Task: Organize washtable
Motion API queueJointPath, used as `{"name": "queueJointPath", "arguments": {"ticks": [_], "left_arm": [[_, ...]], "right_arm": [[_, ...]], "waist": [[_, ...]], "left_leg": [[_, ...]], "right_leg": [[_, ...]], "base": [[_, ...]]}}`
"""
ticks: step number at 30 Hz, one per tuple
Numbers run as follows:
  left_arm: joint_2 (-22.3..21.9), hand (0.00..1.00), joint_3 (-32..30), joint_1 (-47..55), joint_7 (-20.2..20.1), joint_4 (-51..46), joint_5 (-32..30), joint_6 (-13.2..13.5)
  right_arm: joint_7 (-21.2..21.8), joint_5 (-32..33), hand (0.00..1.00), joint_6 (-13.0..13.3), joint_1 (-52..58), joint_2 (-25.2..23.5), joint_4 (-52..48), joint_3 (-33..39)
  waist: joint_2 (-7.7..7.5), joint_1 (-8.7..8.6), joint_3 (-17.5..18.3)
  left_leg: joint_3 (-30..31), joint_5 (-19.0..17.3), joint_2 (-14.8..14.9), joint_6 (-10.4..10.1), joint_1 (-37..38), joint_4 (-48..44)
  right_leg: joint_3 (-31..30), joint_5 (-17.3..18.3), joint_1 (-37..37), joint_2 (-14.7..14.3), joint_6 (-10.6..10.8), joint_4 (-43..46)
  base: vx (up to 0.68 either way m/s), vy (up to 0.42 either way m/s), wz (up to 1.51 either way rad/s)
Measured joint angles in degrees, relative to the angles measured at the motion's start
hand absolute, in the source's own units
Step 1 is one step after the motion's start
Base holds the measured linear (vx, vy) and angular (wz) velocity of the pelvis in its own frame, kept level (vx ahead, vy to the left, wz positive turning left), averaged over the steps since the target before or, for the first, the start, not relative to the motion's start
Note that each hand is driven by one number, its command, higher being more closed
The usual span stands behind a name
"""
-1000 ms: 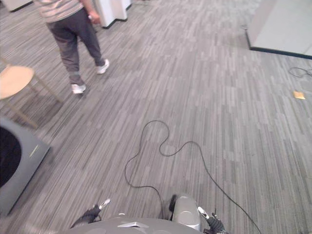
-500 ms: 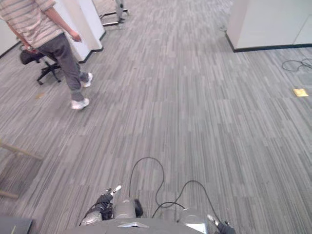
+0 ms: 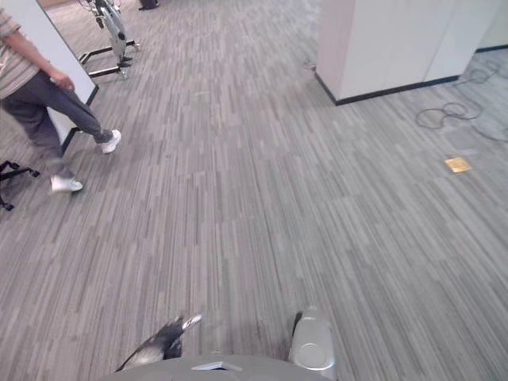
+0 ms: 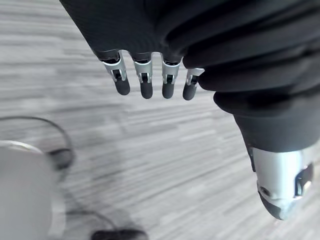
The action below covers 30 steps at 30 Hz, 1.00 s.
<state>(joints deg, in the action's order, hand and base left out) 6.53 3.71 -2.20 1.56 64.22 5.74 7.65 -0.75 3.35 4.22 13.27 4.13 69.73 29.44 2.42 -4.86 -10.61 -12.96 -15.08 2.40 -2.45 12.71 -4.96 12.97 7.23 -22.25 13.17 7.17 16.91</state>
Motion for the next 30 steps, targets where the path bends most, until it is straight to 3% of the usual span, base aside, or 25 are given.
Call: {"name": "queueJointPath", "arguments": {"ticks": [1,2,3,4,5,6,7,8,9,11,12,14,15,16,17,19,20,21,22,24,26,27,28,29,30], "left_arm": [[-0.35,0.0,0.27,-0.42,0.0,-0.31,-0.02,0.46],[-2.5,0.0,0.12,0.35,0.06,-0.82,-0.02,0.73],[-3.44,0.0,0.11,1.35,-0.07,-0.65,-0.05,0.62],[-4.65,0.0,-0.19,2.09,-0.69,-0.6,-0.19,0.52],[-6.09,0.0,-1.19,2.41,-0.92,-0.44,-0.38,0.34],[-7.52,0.0,-2.66,3.33,-0.97,-1.54,-0.25,0.09],[-7.15,0.0,-3.99,3.09,-1.01,-1.52,0.21,-0.2],[-6.71,0.0,-4.48,3.03,-1.0,-1.37,0.29,-0.24],[-5.2,0.0,-6.05,3.19,-1.03,-2.22,0.58,0.16],[-4.32,0.0,-7.26,4.18,-1.11,-3.56,0.59,0.36],[-3.76,0.0,-7.74,4.99,-1.07,-3.85,0.6,0.62],[-3.17,0.0,-9.28,6.51,-1.16,-4.06,2.89,1.1],[-3.56,0.0,-9.49,6.64,-1.09,-4.05,3.09,1.1],[-3.85,0.0,-9.64,6.77,-1.15,-4.56,3.47,1.25],[-3.46,0.0,-9.97,7.25,-1.29,-4.94,4.69,1.51],[-3.2,0.0,-10.82,7.59,-1.2,-4.24,6.57,1.58],[-2.85,0.0,-11.06,7.6,-1.13,-3.37,7.82,1.58],[-0.68,0.0,-9.91,7.54,-1.74,-3.09,10.14,1.26],[-0.1,0.0,-8.85,7.46,-1.87,-2.95,11.46,1.12],[0.32,0.0,-8.31,7.01,-1.82,-1.17,15.8,1.03],[-0.55,0.0,-7.61,6.6,-1.84,-0.68,16.13,0.8],[-1.46,0.0,-6.73,6.49,-1.78,0.4,15.55,0.77],[-2.01,0.0,-6.01,6.35,-1.71,0.86,14.59,0.88],[-2.01,0.0,-5.45,6.31,-1.84,1.0,12.97,0.92],[-1.8,0.0,-5.67,6.05,-2.02,0.84,12.05,1.03]], "right_arm": [[-0.08,-0.02,0.0,-0.66,0.21,-0.99,0.29,2.38],[-0.25,-0.02,0.0,-1.32,0.94,0.03,0.46,4.37],[-0.31,0.01,0.0,-1.12,1.59,0.3,0.41,4.93],[-0.32,0.03,0.0,-0.98,1.99,0.37,0.54,6.73],[-0.35,0.04,0.0,-1.2,1.86,1.01,0.72,7.49],[-0.49,0.06,0.0,-0.92,1.26,2.23,-0.2,8.29],[-0.56,0.06,0.0,-0.62,-0.62,2.87,-0.39,8.32],[-0.55,0.06,0.0,-0.62,-1.37,2.85,-0.4,8.31],[-0.76,0.14,0.0,-0.59,-2.85,2.54,-0.42,6.55],[-0.71,0.16,0.0,-0.49,-3.47,2.46,-1.64,5.52],[-0.75,0.16,0.0,-0.11,-4.31,2.61,-2.32,5.4],[-0.77,0.17,0.0,0.64,-5.71,2.7,-3.05,4.54],[-0.87,0.16,0.0,0.69,-5.52,3.18,-2.51,3.99],[-0.82,0.15,0.0,0.45,-4.84,3.6,-1.73,3.65],[-0.83,0.17,0.0,0.51,-3.36,3.09,-1.8,2.27],[-0.76,0.24,0.0,0.65,-1.73,2.3,-1.46,0.25],[-0.47,0.56,0.0,0.74,-1.53,1.14,-0.47,0.54],[-0.31,2.0,0.0,0.5,-1.36,-1.44,0.56,0.82],[-0.15,2.36,0.0,0.39,-0.74,-2.65,0.85,0.79],[0.3,2.85,0.0,0.44,-0.77,-2.51,0.22,-0.19],[0.78,3.03,0.0,0.92,-1.32,-0.72,-0.45,-2.28],[0.78,4.16,0.0,1.8,-1.44,0.23,-0.7,-2.99],[0.76,4.52,0.0,1.76,-1.26,0.45,-1.17,-2.9],[0.79,4.53,0.0,1.65,-0.5,0.0,-1.92,-2.84],[0.78,4.52,0.0,1.42,-0.28,-0.67,-1.64,-2.66]], "waist": [[-1.33,-1.21,0.64],[-0.13,-2.89,0.98],[0.19,-3.73,1.33],[0.45,-4.01,1.53],[1.98,-3.83,1.5],[4.99,-2.25,1.29],[4.97,-1.19,0.45],[4.45,-1.21,0.06],[2.72,-0.36,-1.08],[1.95,0.72,-0.67],[1.93,1.32,-0.7],[2.24,1.8,-0.58],[3.13,1.82,-0.48],[3.53,2.22,-0.37],[1.81,2.64,0.27],[-1.48,3.76,3.53],[-3.35,3.17,4.11],[-5.54,1.8,4.26],[-6.14,1.28,3.93],[-5.93,1.88,2.07],[-3.54,2.52,0.58],[-1.49,2.36,0.05],[-0.61,2.06,-0.11],[-0.66,1.95,0.8],[-2.25,2.14,0.98]], "left_leg": [[1.22,-2.96,-1.5,0.43,1.99,-0.78],[2.81,-6.58,1.25,2.39,5.3,-1.94],[3.4,-7.58,2.31,0.99,4.81,-8.07],[2.14,-5.17,5.97,-0.94,-1.42,-30.18],[2.45,-0.54,8.99,-0.16,-4.87,-39.22],[4.63,6.7,12.74,-2.86,-10.87,-53.42],[6.94,7.01,11.84,-3.01,-15.48,-62.69],[7.44,6.68,11.27,-2.51,-17.04,-64.86],[4.3,5.45,10.75,-0.51,-20.41,-64.16],[0.57,4.41,10.78,1.03,-23.41,-58.69],[-0.89,3.91,10.54,0.36,-25.67,-51.36],[-2.83,7.77,8.63,-3.68,-27.56,-15.56],[-1.95,9.67,8.77,-7.33,-28.06,-5.91],[-2.04,9.52,9.31,-7.45,-29.86,-4.39],[-4.21,10.32,8.39,-6.16,-29.63,-7.19],[-4.45,16.51,4.9,-2.83,-28.84,-9.67],[-3.07,20.03,2.29,2.08,-26.9,-10.47],[-1.31,17.17,-1.04,4.02,-24.87,-12.0],[0.31,16.12,-2.15,4.28,-23.81,-12.16],[2.68,13.77,-3.02,5.14,-17.91,-9.74],[3.63,13.73,-2.52,5.15,-9.9,-3.61],[4.62,13.06,-1.52,4.82,-5.69,-0.5],[5.43,11.75,-0.96,4.1,-4.21,0.58],[6.19,9.01,-1.25,3.57,-4.13,-0.24],[6.64,6.56,-1.92,2.68,-4.07,-2.23]], "right_leg": [[-3.52,-2.47,-2.84,2.39,3.54,-2.46],[-7.23,-6.28,-3.1,-0.61,-0.26,3.71],[-8.64,-6.36,-3.11,-2.2,-1.01,7.08],[-9.36,-6.87,-1.84,-3.23,-4.96,13.16],[-7.88,-4.27,-0.56,-4.85,-5.98,14.62],[-6.89,-1.5,2.92,-8.07,-8.38,14.36],[-7.03,1.03,7.21,-9.76,-9.96,13.98],[-7.09,2.14,10.0,-10.3,-10.34,13.12],[-7.78,4.4,19.22,-11.51,-11.03,8.32],[-9.93,5.95,22.58,-12.16,-11.24,6.16],[-11.23,6.57,24.36,-12.4,-11.02,4.6],[-13.71,9.17,28.52,-12.69,-10.47,1.47],[-13.81,10.37,30.07,-13.42,-9.93,0.04],[-14.28,12.33,32.14,-13.67,-9.32,-0.31],[-15.17,15.66,36.05,-11.57,-9.22,-0.32],[-16.44,17.55,34.54,-8.3,-7.29,9.13],[-16.6,13.74,28.99,-6.19,-1.86,24.1],[-16.75,4.2,25.86,-4.22,3.15,35.14],[-16.73,-0.53,24.75,-4.05,5.11,39.03],[-15.95,5.04,18.68,-4.58,1.93,46.8],[-10.92,8.75,15.39,-2.91,-2.88,40.73],[-8.03,9.38,14.2,-2.5,-3.92,31.77],[-7.3,8.64,14.02,-2.49,-2.74,22.68],[-7.85,5.9,13.47,-1.82,0.12,9.75],[-10.61,1.25,12.88,-0.9,0.19,1.25]], "base": [[0.7,-0.53,0.76],[0.9,-0.48,0.85],[1.04,-0.521,0.85],[0.78,-0.339,0.63],[0.79,-0.448,0.18],[0.74,-0.423,-0.45],[0.76,-0.376,-0.51],[0.75,-0.458,-0.42],[0.56,-0.352,-0.31],[0.47,-0.263,-0.56],[0.63,-0.213,-0.95],[0.77,-0.163,-0.72],[0.69,-0.051,-0.29],[0.85,0.004,-0.42],[0.93,-0.023,-0.65],[0.84,-0.015,-0.58],[0.75,0.07,0.17],[0.65,0.085,0.65],[0.52,0.066,1.17],[0.27,0.048,0.71],[0.03,0.064,0.19],[-0.14,0.153,0.36],[-0.21,0.208,0.59],[-0.02,0.006,0.63],[0.15,-0.177,0.57]]}}
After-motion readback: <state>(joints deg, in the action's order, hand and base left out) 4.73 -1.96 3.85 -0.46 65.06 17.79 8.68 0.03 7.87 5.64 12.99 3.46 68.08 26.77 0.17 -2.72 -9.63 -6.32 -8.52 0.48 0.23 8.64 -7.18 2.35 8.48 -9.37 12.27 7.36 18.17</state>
